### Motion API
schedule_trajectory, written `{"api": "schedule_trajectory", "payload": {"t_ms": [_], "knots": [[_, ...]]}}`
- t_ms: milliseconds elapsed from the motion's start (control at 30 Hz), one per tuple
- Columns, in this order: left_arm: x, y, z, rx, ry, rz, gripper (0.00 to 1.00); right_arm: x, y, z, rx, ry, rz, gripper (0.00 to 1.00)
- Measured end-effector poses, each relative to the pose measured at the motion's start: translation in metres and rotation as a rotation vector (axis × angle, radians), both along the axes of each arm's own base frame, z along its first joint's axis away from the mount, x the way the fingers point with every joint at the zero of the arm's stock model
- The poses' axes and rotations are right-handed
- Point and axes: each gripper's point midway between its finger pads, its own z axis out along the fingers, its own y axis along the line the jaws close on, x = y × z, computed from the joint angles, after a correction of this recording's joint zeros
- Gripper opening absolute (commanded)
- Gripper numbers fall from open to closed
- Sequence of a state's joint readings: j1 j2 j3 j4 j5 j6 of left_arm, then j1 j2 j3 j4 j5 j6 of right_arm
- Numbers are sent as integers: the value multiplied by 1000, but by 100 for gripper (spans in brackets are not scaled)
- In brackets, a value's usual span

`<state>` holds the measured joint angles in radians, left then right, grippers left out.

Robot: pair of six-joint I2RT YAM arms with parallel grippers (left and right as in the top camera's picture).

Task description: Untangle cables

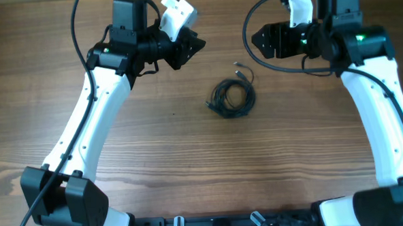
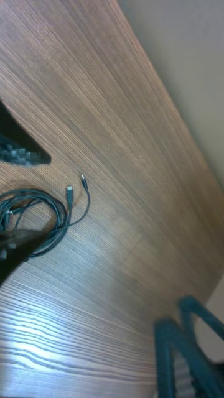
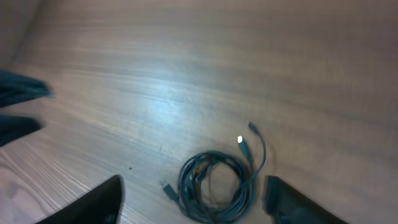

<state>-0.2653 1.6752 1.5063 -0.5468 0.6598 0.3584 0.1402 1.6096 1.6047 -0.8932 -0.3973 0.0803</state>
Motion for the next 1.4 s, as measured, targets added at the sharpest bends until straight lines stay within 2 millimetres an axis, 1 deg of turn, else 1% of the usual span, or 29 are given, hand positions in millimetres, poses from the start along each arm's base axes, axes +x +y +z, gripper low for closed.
{"api": "schedule_trajectory", "payload": {"t_ms": [33, 67, 100, 167, 200, 267, 333, 433, 533, 600, 667, 700, 767, 800, 900, 933, 1000, 1033, 1067, 1133, 1200, 1300, 1400], "knots": [[1, 2, 0, 3, 0, 5, 43, 3, -2, -15, -3, 55, -35, 53], [2, 3, -1, 4, 2, 10, 44, 5, -6, -28, -17, 101, -77, 53], [2, 8, -3, 8, 16, 22, 44, 8, -12, -46, -43, 163, -139, 51], [3, 17, -7, 14, 37, 43, 44, 10, -19, -70, -80, 242, -218, 47], [4, 22, -8, 18, 47, 56, 44, 9, -19, -83, -102, 281, -246, 41], [5, 30, -11, 22, 62, 73, 44, 9, -16, -93, -119, 306, -268, 40], [3, 32, -15, 30, 85, 77, 44, 7, -7, -108, -154, 340, -286, 35], [0, 34, -19, 42, 106, 84, 45, -5, 0, -133, -230, 417, -313, 36], [-1, 38, -24, 67, 123, 105, 47, -23, 5, -157, -292, 460, -289, 36], [-1, 40, -26, 79, 129, 115, 47, -36, 8, -170, -340, 476, -226, 36], [0, 42, -27, 87, 130, 122, 47, -54, 17, -184, -395, 490, -103, 36], [0, 42, -28, 91, 129, 126, 47, -61, 23, -189, -406, 487, -32, 38], [1, 43, -28, 96, 128, 131, 47, -68, 33, -192, -385, 486, 85, 40], [1, 44, -29, 100, 127, 135, 47, -70, 42, -191, -355, 473, 159, 40], [3, 46, -30, 111, 125, 146, 48, -69, 52, -189, -317, 439, 243, 40], [3, 47, -30, 112, 125, 149, 48, -70, 54, -188, -311, 433, 262, 41], [6, 55, -30, 112, 126, 170, 48, -68, 58, -187, -303, 414, 294, 42], [9, 62, -30, 111, 127, 187, 48, -66, 60, -190, -304, 396, 326, 43], [13, 74, -30, 109, 131, 217, 48, -64, 61, -192, -304, 390, 334, 42], [17, 89, -31, 99, 150, 262, 48, -57, 64, -199, -304, 368, 347, 42], [21, 107, -32, 92, 168, 313, 48, -51, 67, -213, -306, 370, 352, 42], [22, 108, -32, 90, 173, 321, 48, -49, 68, -228, -309, 383, 360, 41], [21, 107, -32, 85, 175, 319, 49, -49, 68, -233, -313, 386, 368, 42]]}}
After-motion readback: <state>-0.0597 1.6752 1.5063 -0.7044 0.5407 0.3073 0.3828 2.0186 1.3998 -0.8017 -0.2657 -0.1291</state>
